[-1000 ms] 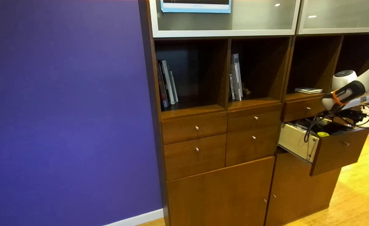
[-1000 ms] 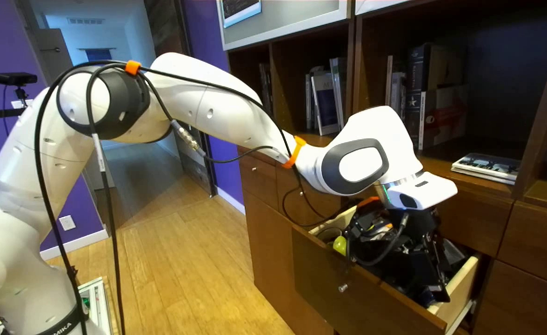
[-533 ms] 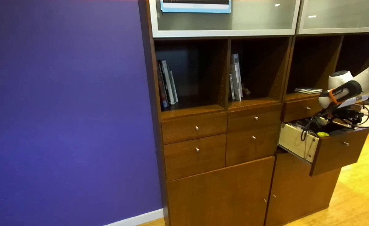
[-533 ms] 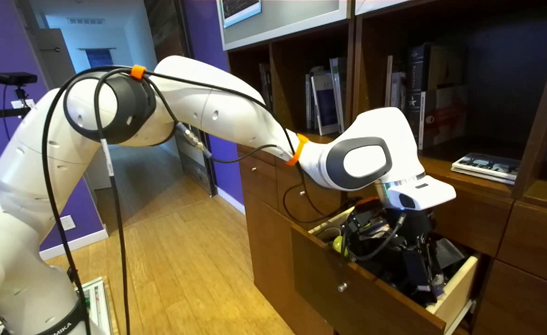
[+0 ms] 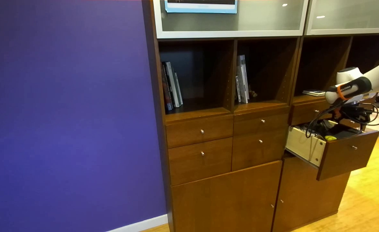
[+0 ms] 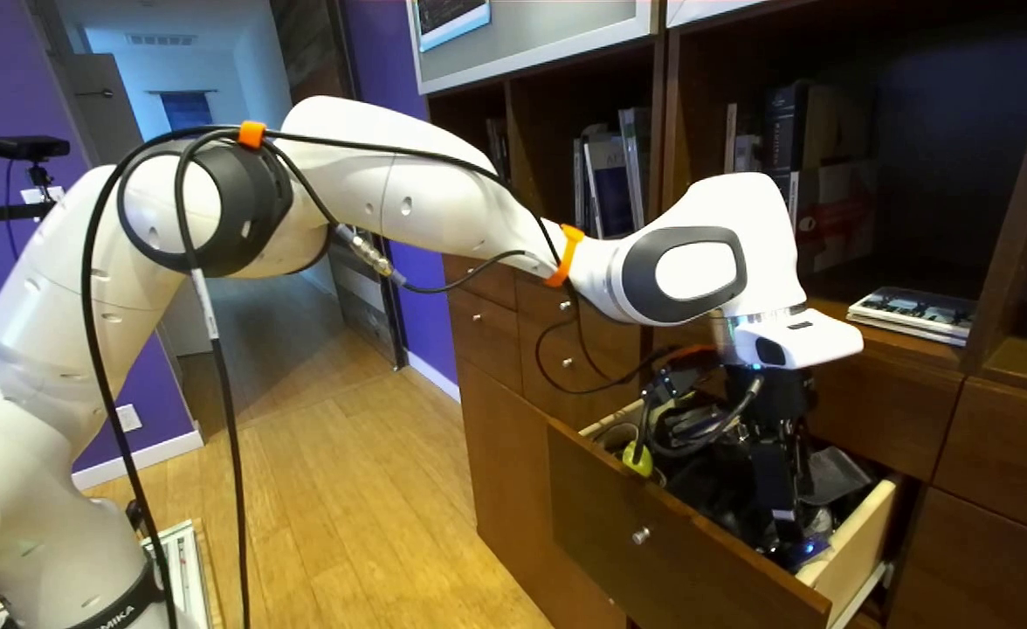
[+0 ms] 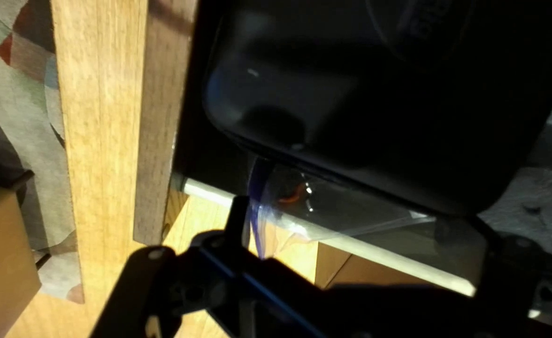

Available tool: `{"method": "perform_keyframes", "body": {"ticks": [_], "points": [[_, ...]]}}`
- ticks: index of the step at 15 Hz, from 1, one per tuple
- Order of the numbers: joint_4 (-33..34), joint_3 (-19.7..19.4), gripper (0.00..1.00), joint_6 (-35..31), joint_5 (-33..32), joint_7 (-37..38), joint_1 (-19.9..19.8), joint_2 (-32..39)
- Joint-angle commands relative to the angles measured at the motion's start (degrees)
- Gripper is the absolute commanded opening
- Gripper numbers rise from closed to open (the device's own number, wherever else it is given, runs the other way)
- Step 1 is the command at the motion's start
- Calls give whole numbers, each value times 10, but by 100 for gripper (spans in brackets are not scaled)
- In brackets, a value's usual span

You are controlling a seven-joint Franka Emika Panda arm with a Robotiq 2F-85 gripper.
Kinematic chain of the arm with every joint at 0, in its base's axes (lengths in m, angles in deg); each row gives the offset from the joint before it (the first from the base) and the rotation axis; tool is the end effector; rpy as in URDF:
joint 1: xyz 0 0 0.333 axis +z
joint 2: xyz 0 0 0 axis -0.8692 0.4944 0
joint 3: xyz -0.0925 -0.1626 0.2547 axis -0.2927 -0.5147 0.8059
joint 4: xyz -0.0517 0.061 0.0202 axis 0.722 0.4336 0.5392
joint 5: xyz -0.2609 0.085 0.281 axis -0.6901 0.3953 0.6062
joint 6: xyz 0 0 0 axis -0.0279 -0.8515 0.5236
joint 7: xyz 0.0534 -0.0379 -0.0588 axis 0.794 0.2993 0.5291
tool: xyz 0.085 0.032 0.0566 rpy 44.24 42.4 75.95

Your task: Put the black case in the open drawer

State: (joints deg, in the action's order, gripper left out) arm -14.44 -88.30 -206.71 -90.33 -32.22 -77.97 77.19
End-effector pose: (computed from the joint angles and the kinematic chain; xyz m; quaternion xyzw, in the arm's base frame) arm 0.6141 -0.4307 0.3571 0.7832 -0.5916 0.0870 0.1703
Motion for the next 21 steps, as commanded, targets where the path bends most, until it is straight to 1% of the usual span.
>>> {"method": "perform_keyframes", "body": {"ticks": [1,2,5,8,10,13,18,21], "points": [[4,10,100,4,16,-4,-6,2],[6,11,100,-16,17,-5,-9,1],[6,19,100,-44,33,-17,-17,-11],[-6,39,100,-31,69,-61,-26,-40],[-28,62,100,-12,92,-138,-37,-76],[-48,76,100,25,100,-241,-49,-121],[-79,77,100,117,91,-404,-62,-200],[-115,72,100,148,85,-458,-56,-259]]}}
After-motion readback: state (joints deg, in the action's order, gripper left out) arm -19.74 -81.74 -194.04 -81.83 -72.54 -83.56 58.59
